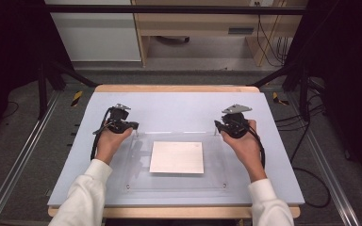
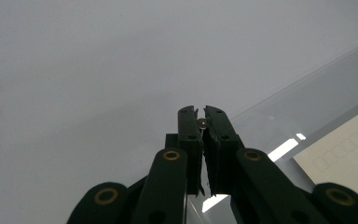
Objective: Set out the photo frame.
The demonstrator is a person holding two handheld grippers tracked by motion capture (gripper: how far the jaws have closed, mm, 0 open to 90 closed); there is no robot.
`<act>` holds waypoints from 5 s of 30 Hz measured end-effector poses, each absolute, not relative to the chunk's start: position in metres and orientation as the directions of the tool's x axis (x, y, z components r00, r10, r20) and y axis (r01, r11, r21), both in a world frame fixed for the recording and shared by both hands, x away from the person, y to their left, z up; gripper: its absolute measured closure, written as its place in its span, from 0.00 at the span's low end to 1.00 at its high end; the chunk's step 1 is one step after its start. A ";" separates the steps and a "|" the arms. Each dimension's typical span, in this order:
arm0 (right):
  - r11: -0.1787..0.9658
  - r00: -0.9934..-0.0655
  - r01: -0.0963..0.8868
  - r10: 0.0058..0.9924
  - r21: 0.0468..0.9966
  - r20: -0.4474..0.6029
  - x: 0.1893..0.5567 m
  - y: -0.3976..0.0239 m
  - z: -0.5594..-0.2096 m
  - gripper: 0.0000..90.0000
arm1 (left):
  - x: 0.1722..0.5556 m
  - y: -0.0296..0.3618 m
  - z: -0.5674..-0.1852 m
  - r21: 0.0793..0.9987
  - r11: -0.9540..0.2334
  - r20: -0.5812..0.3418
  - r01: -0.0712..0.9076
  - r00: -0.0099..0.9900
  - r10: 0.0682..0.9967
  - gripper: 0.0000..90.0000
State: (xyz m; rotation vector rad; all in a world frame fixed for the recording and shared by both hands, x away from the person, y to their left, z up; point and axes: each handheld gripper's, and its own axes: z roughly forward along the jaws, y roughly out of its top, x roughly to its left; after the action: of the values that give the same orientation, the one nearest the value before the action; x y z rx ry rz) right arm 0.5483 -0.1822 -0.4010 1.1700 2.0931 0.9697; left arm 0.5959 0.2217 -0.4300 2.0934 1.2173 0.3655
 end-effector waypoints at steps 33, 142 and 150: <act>0.558 -0.585 0.332 0.754 0.760 -0.299 0.351 -0.246 -0.464 0.19 | 0.603 0.220 -0.429 0.654 -0.318 -0.117 0.686 0.508 0.853 0.95; 0.614 -0.680 0.196 0.647 0.765 -0.345 0.403 -0.180 -0.377 0.67 | 0.435 0.221 -0.330 0.887 -0.428 0.149 0.171 0.772 0.618 0.45; 0.606 -0.685 0.213 0.652 0.767 -0.325 0.409 -0.181 -0.371 0.67 | 0.430 0.220 -0.332 0.864 -0.495 0.237 0.092 0.793 0.561 0.42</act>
State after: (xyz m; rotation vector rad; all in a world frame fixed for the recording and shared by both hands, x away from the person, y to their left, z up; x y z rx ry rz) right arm 0.4090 -0.1809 -0.3706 0.6799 2.2354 0.9606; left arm 0.4303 0.2196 -0.3318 2.0325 0.4852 0.6239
